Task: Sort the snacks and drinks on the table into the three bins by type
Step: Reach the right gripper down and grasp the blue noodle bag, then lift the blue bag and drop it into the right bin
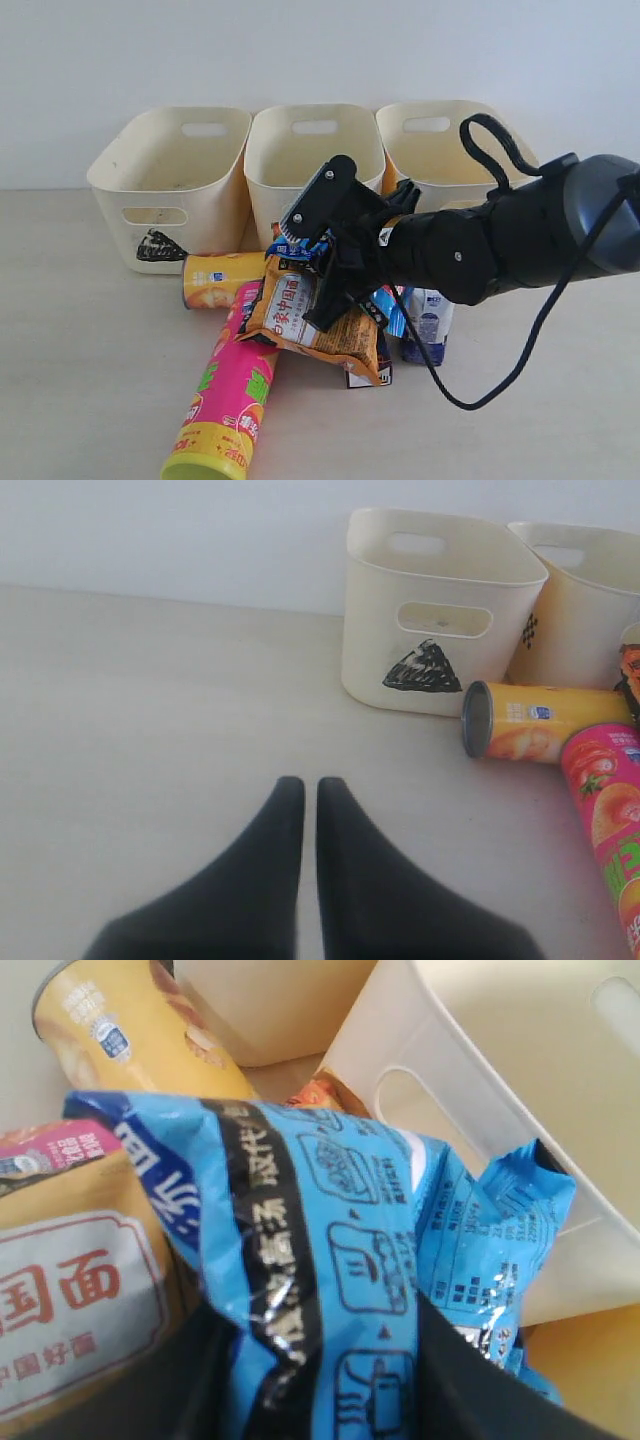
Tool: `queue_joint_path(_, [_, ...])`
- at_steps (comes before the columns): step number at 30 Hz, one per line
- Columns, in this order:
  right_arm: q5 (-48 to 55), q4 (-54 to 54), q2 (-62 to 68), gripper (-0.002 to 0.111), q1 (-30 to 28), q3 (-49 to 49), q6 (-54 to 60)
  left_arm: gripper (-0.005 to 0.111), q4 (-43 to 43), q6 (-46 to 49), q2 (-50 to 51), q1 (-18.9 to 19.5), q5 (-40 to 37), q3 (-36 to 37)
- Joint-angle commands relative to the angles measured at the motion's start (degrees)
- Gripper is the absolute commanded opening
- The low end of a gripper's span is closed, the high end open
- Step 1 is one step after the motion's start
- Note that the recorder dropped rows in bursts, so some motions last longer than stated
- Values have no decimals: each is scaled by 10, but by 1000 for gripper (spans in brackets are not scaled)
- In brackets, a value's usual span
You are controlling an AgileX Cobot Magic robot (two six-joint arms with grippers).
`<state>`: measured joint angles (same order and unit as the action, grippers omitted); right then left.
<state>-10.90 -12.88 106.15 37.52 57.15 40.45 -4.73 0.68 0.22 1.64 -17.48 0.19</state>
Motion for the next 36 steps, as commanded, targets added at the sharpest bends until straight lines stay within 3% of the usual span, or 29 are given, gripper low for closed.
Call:
queue_joint_path(1, [13, -8, -9, 0, -4, 1, 1, 4, -3, -2, -2, 1, 8, -2])
queue_joint_path(25, [171, -8, -209, 0, -4, 1, -1, 4, -3, -2, -2, 1, 8, -2])
queue_joint_path(36, [137, -23, -268, 0, -18, 12, -11, 4, -3, -2, -2, 1, 8, -2])
